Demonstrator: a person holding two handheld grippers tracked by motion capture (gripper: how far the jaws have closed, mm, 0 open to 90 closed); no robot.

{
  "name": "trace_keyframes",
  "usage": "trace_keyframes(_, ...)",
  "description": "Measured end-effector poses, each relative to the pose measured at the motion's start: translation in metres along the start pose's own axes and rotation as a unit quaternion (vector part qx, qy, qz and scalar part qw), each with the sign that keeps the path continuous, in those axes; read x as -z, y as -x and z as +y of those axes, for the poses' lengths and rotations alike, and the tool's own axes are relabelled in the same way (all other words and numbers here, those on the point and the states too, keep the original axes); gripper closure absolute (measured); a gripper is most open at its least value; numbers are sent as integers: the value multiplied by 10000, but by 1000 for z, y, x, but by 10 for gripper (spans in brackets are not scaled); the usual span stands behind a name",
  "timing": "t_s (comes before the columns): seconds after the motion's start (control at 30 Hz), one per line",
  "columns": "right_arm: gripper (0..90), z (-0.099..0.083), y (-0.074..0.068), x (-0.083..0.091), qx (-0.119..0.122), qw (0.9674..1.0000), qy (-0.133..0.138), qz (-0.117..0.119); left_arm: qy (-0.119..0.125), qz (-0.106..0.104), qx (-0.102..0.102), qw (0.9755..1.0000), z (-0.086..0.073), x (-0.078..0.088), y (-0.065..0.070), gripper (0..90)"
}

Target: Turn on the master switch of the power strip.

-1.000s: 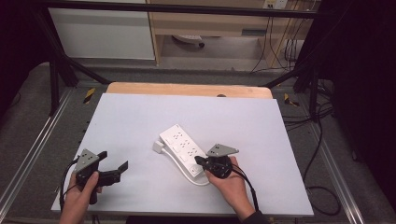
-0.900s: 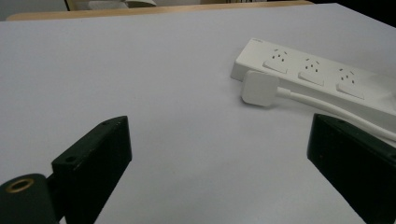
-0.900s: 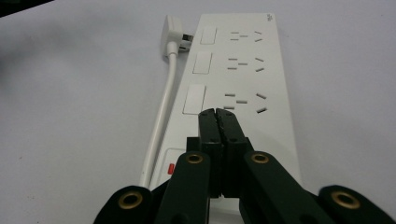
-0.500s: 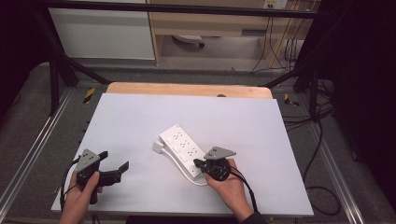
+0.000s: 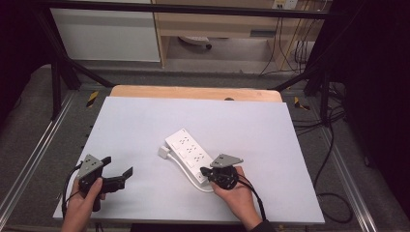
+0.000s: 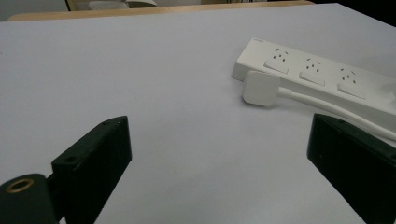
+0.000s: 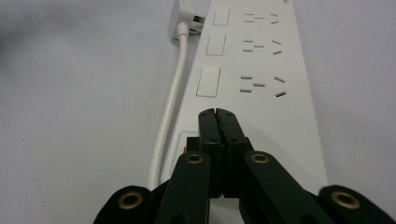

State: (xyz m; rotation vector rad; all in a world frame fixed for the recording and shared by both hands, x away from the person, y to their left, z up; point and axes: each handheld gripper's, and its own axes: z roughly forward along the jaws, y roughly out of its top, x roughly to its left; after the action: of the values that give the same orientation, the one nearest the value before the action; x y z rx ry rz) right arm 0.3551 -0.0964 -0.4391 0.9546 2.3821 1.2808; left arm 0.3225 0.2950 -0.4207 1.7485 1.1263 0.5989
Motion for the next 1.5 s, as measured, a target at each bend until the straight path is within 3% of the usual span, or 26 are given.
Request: trace_keyframes(1.5, 900, -4, -4, -3, 80, 9999, -16, -87, -29, 7, -20, 10000, 0, 0, 1, 64)
